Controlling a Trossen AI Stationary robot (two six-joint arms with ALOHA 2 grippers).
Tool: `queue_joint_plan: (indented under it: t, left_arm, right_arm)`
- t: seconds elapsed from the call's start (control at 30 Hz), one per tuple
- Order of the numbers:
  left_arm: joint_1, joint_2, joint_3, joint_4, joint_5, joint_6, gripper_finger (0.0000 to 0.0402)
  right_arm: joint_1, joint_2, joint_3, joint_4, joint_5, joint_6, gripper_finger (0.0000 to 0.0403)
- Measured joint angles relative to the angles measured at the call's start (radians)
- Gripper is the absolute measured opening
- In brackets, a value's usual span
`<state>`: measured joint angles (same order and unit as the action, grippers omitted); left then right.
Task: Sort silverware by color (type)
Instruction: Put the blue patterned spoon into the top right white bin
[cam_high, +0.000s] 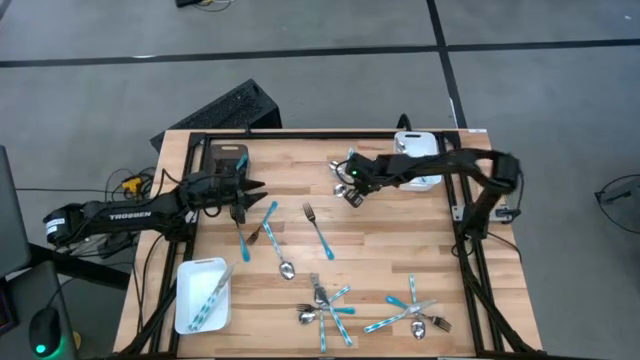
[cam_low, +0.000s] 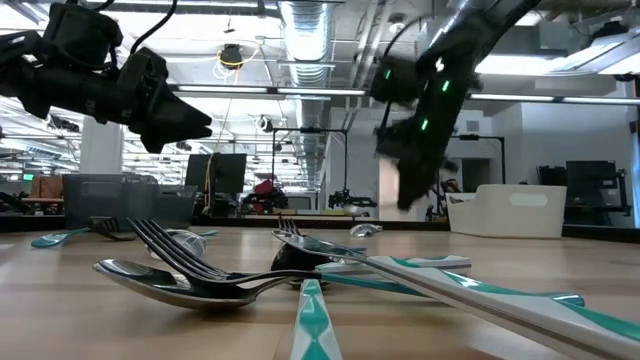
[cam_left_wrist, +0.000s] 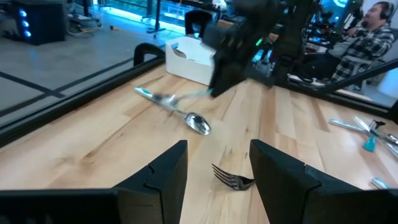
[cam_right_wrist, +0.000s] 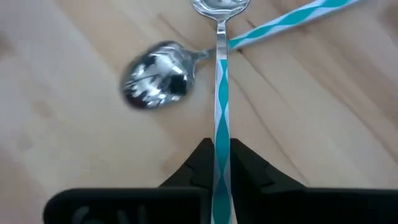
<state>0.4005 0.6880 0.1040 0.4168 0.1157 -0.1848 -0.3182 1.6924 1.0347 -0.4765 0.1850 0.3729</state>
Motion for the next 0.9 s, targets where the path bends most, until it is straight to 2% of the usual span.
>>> queue_joint_plan:
  t: [0.07, 0.17, 0.23, 0.3, 0.43, 0.53, 0.7, 0.9]
  left_arm:
    - [-0.002, 0.000, 0.000, 0.000, -0.012, 0.001, 0.0160]
    - [-0.002, 0.000, 0.000, 0.000, -0.040, 0.006, 0.0160]
    - [-0.002, 0.000, 0.000, 0.000, -0.056, 0.007, 0.0160]
    - [-0.002, 0.000, 0.000, 0.000, -0.061, 0.006, 0.0160]
    - [-0.007, 0.000, 0.000, 0.000, -0.056, -0.005, 0.0160]
    - [-0.023, 0.000, 0.000, 0.000, -0.053, -0.012, 0.0160]
    - [-0.072, 0.000, 0.000, 0.000, -0.061, -0.013, 0.0160]
    - [-0.134, 0.000, 0.000, 0.000, -0.133, -0.009, 0.0160]
  right_arm:
    - [0.008, -0.069, 0.002, -0.061, -0.010, 0.026, 0.0051]
    - [-0.001, -0.156, 0.002, -0.117, -0.178, 0.030, 0.0054]
    - [-0.014, -0.202, 0.002, -0.165, -0.232, 0.023, 0.0055]
    - [-0.027, -0.244, 0.002, -0.228, -0.171, 0.039, 0.0055]
    - [-0.074, -0.332, 0.002, -0.347, 0.094, 0.082, 0.0056]
    - [-0.110, -0.377, 0.002, -0.430, 0.217, 0.092, 0.0056]
    - [-0.146, -0.421, -0.059, -0.453, 0.288, 0.091, 0.0057]
    - [-0.178, -0.436, -0.184, -0.407, 0.336, 0.097, 0.0059]
